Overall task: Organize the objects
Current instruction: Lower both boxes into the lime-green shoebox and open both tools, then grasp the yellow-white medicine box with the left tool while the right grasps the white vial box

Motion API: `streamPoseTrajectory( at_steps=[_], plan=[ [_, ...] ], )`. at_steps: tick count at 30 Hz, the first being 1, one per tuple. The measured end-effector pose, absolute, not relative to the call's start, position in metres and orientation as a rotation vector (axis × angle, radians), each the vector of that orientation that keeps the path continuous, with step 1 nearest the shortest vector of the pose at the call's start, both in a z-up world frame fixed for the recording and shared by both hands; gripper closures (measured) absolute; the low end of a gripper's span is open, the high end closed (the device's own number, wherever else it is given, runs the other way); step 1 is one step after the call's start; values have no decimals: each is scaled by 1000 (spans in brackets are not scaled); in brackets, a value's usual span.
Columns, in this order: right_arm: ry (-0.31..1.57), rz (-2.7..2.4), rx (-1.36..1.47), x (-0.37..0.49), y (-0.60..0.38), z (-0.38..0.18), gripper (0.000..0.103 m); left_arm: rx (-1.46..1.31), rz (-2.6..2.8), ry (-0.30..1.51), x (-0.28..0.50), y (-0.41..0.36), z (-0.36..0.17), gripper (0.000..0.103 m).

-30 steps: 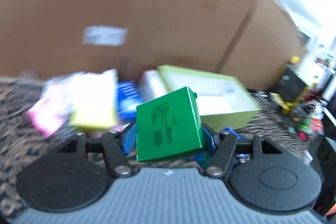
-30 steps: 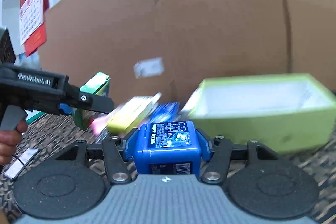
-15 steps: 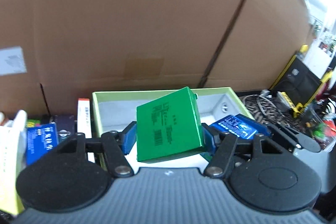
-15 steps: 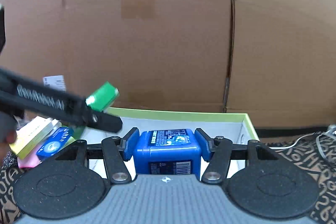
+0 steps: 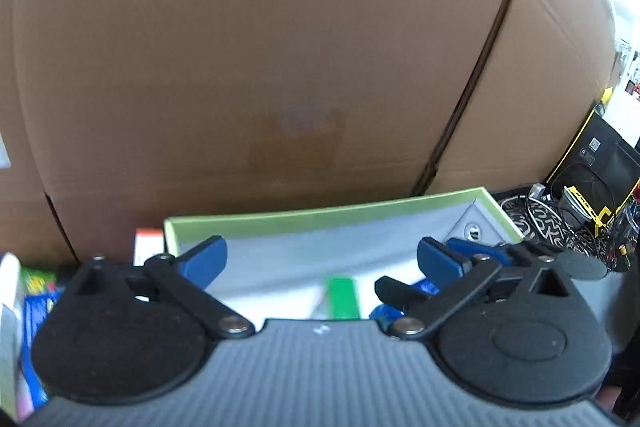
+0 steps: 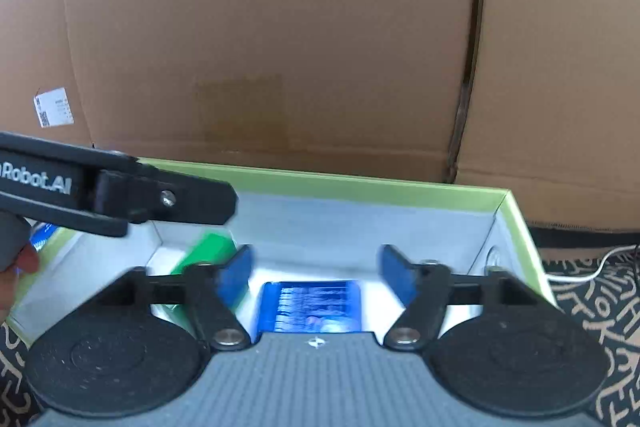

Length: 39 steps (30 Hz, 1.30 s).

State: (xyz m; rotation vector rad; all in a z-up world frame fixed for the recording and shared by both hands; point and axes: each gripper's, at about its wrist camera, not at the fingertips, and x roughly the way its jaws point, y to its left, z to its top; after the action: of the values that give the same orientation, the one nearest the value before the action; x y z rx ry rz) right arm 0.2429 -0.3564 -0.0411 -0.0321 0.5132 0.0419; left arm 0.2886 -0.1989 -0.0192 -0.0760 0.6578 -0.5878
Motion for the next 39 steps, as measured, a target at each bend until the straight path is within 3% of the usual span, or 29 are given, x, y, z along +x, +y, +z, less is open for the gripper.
streamPoseTrajectory(
  at_steps=[8,16,26,30,36,39],
  plan=[
    [385,2,25,192,-351,-3,14,-169,-554,622,245,-143,7,0],
    [282,86,95,113,-291,1,11,-229,-429,537,161,-33,9,0],
    [438,268,102,86,-184,-52,11,-287,-270,650,102,58,-52,0],
    [497,263,21,108,-151,-68,20,-271,-294,632,107,61,-52,0],
    [526,206,-37,142,-139,-73,42,-170,-321,598,144,42,-43,0],
    [556,196,-41,165,-133,-80,45,-128,-298,589,169,30,-43,0]
  ],
)
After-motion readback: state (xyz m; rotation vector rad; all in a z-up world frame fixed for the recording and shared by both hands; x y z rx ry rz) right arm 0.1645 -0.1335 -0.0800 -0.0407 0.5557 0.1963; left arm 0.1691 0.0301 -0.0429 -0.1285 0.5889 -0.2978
